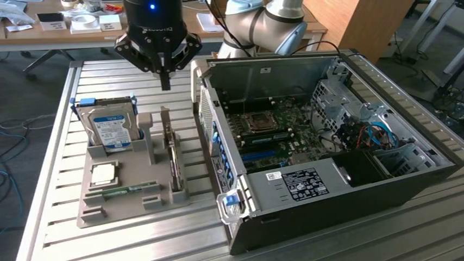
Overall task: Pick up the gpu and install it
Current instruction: 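Reach for the gpu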
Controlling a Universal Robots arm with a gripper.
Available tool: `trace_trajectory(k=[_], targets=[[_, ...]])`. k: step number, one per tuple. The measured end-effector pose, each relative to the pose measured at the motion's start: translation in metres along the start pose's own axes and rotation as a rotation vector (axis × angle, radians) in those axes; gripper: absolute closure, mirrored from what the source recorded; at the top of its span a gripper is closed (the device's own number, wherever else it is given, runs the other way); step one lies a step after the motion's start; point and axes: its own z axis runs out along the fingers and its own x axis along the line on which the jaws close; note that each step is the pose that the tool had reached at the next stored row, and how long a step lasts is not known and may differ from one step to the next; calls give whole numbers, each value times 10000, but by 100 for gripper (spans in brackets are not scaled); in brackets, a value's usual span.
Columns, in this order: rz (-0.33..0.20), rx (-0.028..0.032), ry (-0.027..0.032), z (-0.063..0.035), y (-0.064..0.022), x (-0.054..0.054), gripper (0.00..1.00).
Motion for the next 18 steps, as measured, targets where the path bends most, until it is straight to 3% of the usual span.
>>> trace_trajectory(k=[7,18], targets=[[0,0,1,-8,-150,-11,89],[-1,0,0,-16,-290,-22,89]])
